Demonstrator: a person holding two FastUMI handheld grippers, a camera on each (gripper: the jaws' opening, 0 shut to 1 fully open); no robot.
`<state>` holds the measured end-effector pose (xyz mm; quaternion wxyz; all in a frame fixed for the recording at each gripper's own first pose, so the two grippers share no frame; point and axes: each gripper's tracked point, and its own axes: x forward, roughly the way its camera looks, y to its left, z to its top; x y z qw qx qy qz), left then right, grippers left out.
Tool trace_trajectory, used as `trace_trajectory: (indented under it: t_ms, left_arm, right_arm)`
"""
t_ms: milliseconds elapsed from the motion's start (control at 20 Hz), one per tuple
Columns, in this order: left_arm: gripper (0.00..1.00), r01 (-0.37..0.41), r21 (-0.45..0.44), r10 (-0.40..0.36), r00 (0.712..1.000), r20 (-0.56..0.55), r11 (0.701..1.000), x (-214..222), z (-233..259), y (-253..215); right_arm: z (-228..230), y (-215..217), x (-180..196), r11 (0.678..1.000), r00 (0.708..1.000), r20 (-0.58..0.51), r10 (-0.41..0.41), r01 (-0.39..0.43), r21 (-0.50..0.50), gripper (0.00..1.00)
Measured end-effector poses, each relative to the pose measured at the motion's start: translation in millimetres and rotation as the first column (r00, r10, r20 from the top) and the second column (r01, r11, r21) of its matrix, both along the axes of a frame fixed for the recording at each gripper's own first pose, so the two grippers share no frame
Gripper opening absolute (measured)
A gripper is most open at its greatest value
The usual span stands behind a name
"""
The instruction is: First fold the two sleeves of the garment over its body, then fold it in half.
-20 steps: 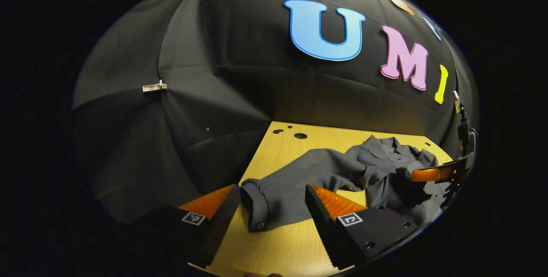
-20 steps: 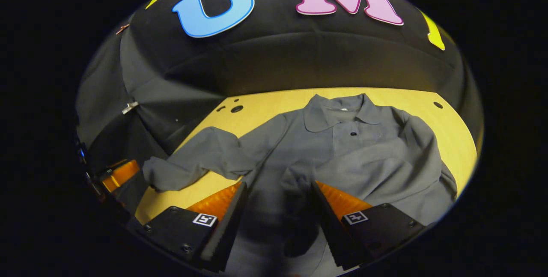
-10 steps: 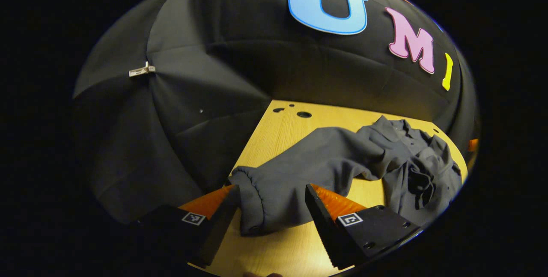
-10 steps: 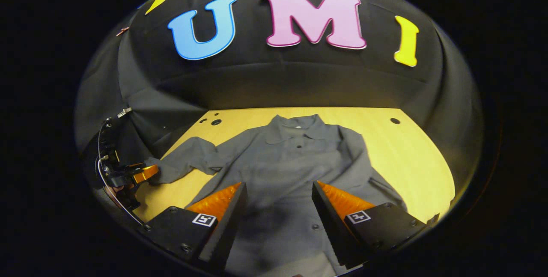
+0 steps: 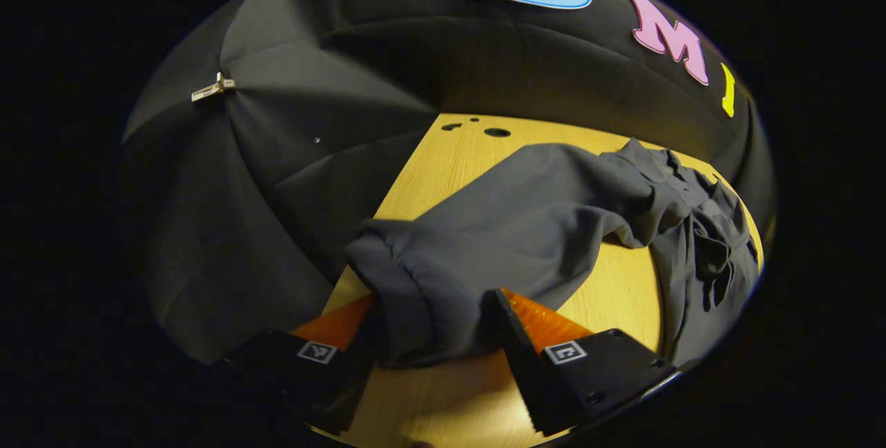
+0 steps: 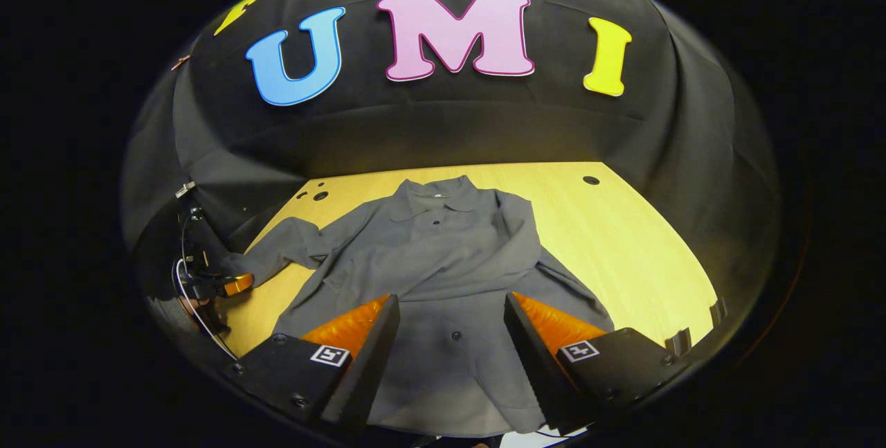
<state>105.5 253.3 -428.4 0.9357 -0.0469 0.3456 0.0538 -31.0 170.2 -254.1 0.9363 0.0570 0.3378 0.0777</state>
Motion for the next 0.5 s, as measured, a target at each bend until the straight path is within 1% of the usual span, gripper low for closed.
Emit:
trace_trajectory:
  t_ms: [50,150,250,300,400,500]
  left_arm:
    - [0.69,0.011,-0.001,-0.011,1.000,-0.003,1.000,5,0,-2]
    - [0.24,-0.011,-0.005,0.011,1.000,-0.007,1.000,8,2,0]
    - [0.11,-0.031,-0.015,0.030,0.999,-0.027,0.999,7,2,-1]
    - [0.08,-0.041,-0.014,0.040,0.998,-0.044,0.999,5,3,-1]
    - [0.06,-0.057,0.008,0.057,0.997,-0.048,0.998,4,16,-1]
    - [0.06,-0.069,0.018,0.068,0.998,0.009,0.997,6,45,-7]
  right_arm:
    - [-2,-2,-1,1.000,1.000,-0.003,-0.001,0.001,0.006,0.94]
    - [-1,-6,-1,1.000,1.000,-0.001,-0.003,0.003,0.018,0.94]
    - [2,-13,-1,1.000,1.000,0.010,0.003,-0.003,0.019,0.94]
    - [4,-17,-1,1.000,1.000,0.016,0.007,-0.007,0.018,0.94]
    - [6,-27,3,1.000,1.000,0.026,0.007,-0.007,0.026,0.94]
    - [6,-39,7,0.999,1.000,0.031,-0.003,0.001,0.042,0.94]
